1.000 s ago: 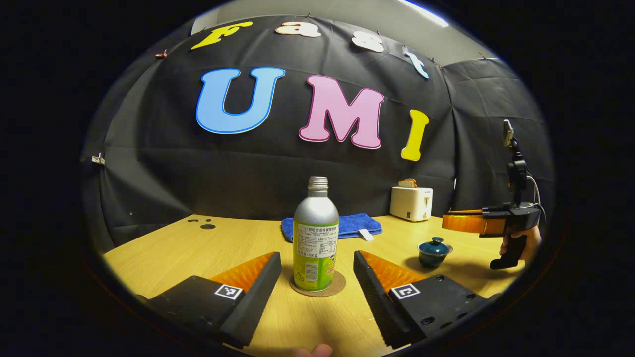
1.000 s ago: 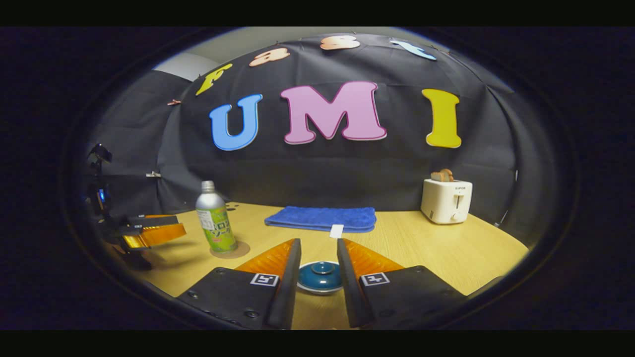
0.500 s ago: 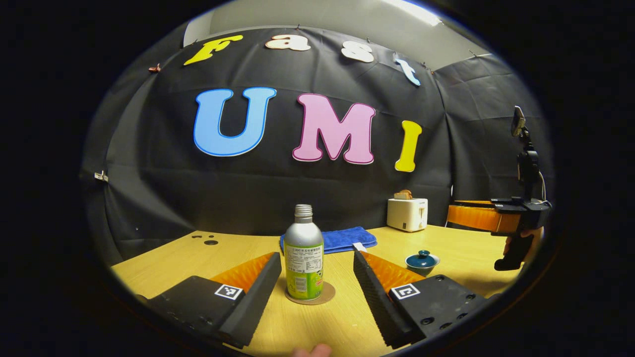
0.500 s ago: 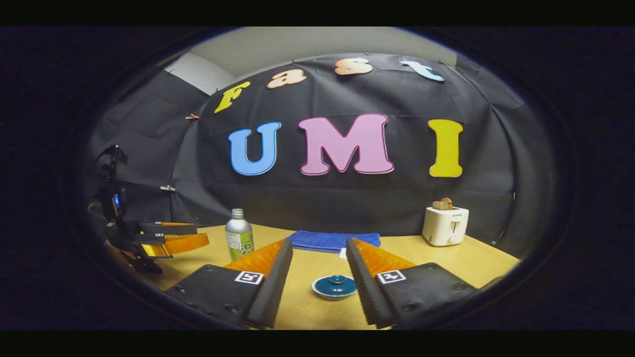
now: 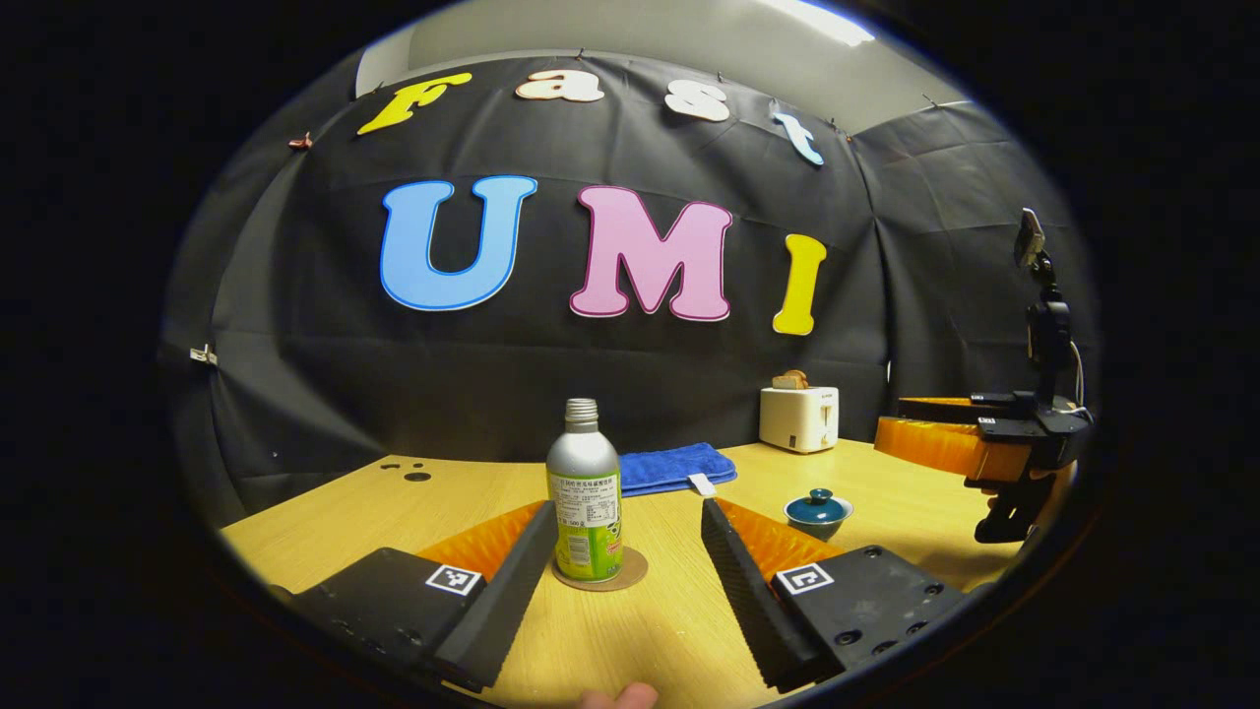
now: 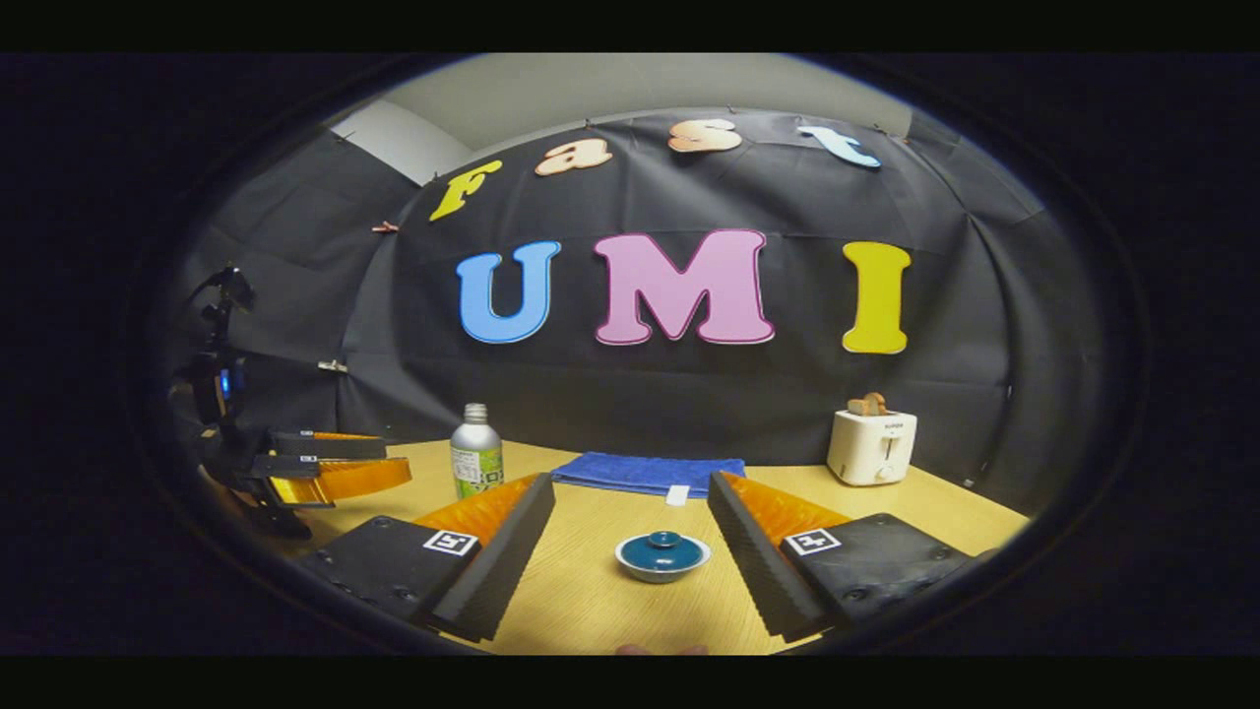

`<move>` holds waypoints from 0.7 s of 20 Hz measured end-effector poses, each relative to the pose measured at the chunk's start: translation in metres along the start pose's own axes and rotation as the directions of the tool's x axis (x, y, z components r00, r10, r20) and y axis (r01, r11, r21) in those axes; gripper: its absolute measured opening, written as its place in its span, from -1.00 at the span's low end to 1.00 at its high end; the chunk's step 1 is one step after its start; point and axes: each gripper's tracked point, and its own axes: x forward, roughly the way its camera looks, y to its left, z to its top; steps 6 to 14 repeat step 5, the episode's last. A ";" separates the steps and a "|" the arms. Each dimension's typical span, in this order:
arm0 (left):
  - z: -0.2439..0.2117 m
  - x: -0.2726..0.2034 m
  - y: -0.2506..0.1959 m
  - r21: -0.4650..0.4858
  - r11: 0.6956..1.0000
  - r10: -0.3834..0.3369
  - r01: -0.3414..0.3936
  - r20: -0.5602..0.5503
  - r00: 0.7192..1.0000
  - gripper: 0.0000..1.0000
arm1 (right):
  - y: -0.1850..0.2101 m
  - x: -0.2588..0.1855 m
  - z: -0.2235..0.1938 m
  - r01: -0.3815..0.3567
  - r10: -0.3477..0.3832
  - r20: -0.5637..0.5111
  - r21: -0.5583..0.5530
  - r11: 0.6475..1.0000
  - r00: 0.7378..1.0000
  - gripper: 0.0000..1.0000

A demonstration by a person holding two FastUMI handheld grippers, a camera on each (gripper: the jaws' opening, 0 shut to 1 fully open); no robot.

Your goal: Open the teacup lid with one hand, grasp the water bottle and pour water into the teacup with the other hand; after pouring, place the water bottle on the coaster and then close the teacup lid.

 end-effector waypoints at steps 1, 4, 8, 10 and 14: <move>-0.001 -0.001 -0.001 0.000 1.000 0.001 -0.001 -0.002 1.000 0.87 | 0.000 -0.001 0.001 -0.001 0.001 0.003 0.001 1.000 1.000 0.94; -0.001 -0.003 -0.004 0.005 1.000 -0.001 0.001 -0.005 1.000 0.87 | 0.001 -0.003 0.002 -0.004 0.004 0.005 -0.004 1.000 1.000 0.94; -0.001 -0.005 -0.005 0.008 1.000 0.000 0.000 -0.005 1.000 0.86 | 0.001 -0.005 0.004 -0.004 0.004 0.010 -0.004 1.000 1.000 0.94; -0.001 -0.005 -0.005 0.008 1.000 0.000 0.000 -0.005 1.000 0.86 | 0.001 -0.005 0.004 -0.004 0.004 0.010 -0.004 1.000 1.000 0.94; -0.001 -0.005 -0.005 0.008 1.000 0.000 0.000 -0.005 1.000 0.86 | 0.001 -0.005 0.004 -0.004 0.004 0.010 -0.004 1.000 1.000 0.94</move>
